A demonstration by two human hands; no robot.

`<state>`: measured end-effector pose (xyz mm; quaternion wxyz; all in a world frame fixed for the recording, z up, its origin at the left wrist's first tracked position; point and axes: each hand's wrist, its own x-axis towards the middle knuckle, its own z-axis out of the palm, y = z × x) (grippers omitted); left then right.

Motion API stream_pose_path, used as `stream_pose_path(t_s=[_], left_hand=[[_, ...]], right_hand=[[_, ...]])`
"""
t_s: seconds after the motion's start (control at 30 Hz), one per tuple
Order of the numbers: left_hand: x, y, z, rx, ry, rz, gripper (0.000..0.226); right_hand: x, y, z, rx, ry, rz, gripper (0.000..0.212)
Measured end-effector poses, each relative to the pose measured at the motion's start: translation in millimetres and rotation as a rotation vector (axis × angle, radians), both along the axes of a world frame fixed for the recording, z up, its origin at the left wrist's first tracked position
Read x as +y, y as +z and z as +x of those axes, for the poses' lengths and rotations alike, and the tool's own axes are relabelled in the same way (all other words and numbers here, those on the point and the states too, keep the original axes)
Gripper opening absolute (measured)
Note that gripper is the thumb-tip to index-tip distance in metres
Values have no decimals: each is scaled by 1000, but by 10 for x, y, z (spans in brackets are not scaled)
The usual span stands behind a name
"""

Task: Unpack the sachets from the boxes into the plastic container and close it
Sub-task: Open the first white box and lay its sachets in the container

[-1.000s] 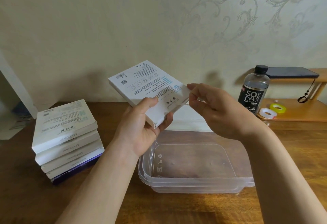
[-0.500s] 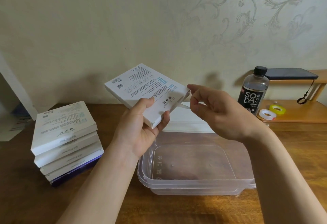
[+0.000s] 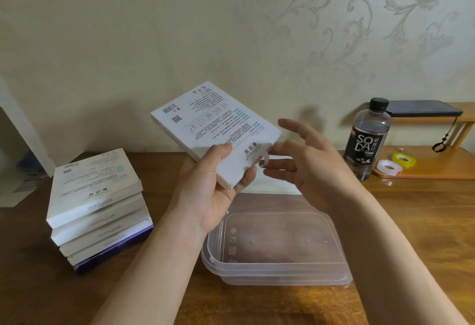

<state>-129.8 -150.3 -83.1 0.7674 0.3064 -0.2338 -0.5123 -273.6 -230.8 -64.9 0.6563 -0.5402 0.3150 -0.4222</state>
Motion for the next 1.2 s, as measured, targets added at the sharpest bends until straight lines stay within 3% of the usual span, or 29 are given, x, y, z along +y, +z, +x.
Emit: stream_pose_path(t_s=[0.13,0.33,0.6,0.8,1.2], left_hand=[[7,2,-56,-31,-17,-4,29],[3,-15,-49,-10,-12,17,44],[-14,-40,-72,5,-17,34,42],[-22,-44,-65,22,-36,57,42],[17,21,-115,56,-97,83,27]], right_hand=[[20,-19,39,-50,68,20,44],[-30,-55,17,-84,63,46,49],[-68,-74,14,-130,82,67,36],[-70,-75,31,-108,44,35,41],[-86,-78,41,-135,-7,54,44]])
